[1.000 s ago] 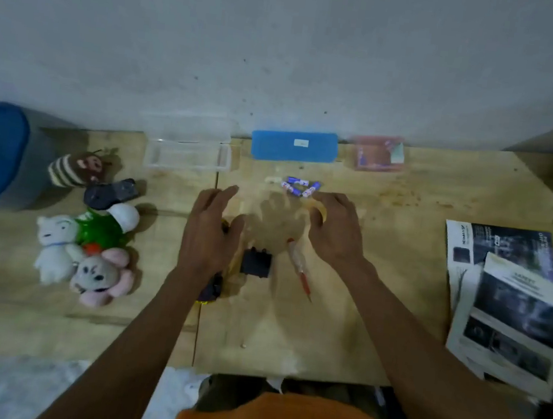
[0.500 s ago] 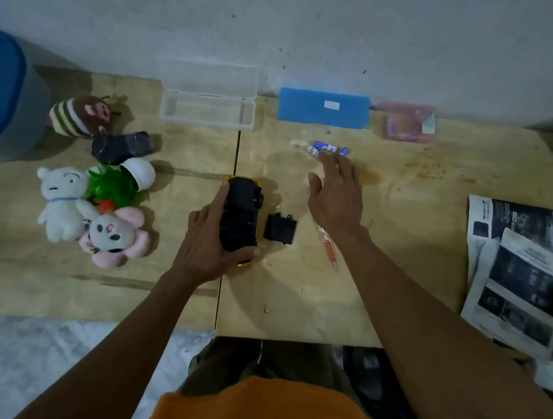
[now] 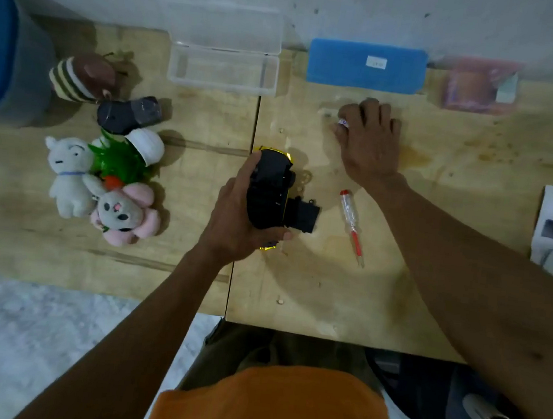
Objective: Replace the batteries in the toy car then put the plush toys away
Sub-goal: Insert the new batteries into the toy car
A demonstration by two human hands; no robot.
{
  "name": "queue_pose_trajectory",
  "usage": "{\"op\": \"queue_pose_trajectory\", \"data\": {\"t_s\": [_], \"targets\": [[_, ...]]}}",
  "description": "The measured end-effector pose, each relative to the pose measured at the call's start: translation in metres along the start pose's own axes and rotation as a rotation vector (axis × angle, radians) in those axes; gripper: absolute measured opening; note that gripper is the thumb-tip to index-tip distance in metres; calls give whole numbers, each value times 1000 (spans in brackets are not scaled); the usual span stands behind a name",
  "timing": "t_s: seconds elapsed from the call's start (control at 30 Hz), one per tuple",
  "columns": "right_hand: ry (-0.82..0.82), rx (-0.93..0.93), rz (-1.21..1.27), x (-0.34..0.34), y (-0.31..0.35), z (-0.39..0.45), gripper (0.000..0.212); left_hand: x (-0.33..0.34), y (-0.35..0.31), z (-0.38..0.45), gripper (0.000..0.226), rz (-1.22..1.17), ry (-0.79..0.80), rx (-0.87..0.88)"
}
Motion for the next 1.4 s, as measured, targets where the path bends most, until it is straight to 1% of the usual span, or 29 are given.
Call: {"op": "queue_pose_trajectory", "data": {"t_s": [0.13,0.3,0.37,0.4,0.47,0.5,0.53,0.57,0.6,0.63,0.7,0.73,0.77,0.8,0.87,0.93,1.0,1.1,1.2,1.27,1.33,1.4], "targets": [[-140,-35,-74,-4,4,-1,32,3,-1,0,136,14,0,-46],[-166,-101,-92,-5,8,-1,32,6,-4,-1,135,-43,-19,-115],[-188,-120,-130,-6,9,0,35,4,-7,-1,133,-64,-24,-100],[-208,-136,-147,-6,9,2,36,3,-6,-1,129,-97,-35,-94],[-168,-132,-112,-8,8,6,35,-3,-7,-5,123,-214,-56,-119],[-99,-70,-41,-11,7,11,35,-7,-8,-7,122,-276,-63,-136],[-9,48,58,-11,2,16,37,-9,-8,-9,122,-340,-69,-151],[89,216,206,-15,-2,17,38,-13,-9,-12,122,-403,-78,-164],[173,396,402,-19,-5,14,39,-17,-10,-16,121,-455,-91,-174],[220,564,643,-28,-4,8,37,-22,-11,-19,119,-503,-102,-180],[275,852,1169,-46,7,-11,31,-30,-17,-25,113,-587,-111,-168],[331,946,1393,-56,17,-23,29,-33,-19,-28,111,-623,-110,-161],[376,1001,1560,-66,28,-35,27,-35,-22,-32,110,-652,-102,-156],[411,1026,1676,-76,38,-46,26,-38,-25,-35,111,-677,-100,-150],[462,1035,1777,-98,57,-66,26,-44,-30,-40,113,-705,-102,-128],[479,1036,1785,-118,73,-84,32,-51,-37,-44,115,-720,-103,-101],[442,1019,1773,-135,86,-98,38,-60,-42,-49,115,-734,-105,-62],[328,952,1652,-160,102,-114,38,-70,-48,-56,117,-761,-81,-1],[210,854,1532,-184,117,-122,27,-81,-54,-64,120,-760,-81,25],[119,749,1478,-199,127,-123,21,-89,-61,-68,120,-742,-87,53],[14,634,1398,-210,135,-122,22,-96,-69,-70,120,-734,-79,92],[-54,575,1307,-215,141,-120,22,-100,-75,-72,117,-740,-63,126]]}}
Point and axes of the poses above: each hand's wrist, its own z-axis towards the middle knuckle, its own x-axis out of the palm, y = z × x, the point moved 6 cm from there along z, towards the middle knuckle, and after that the axes turned 6 degrees about x, right-handed, at the moved point
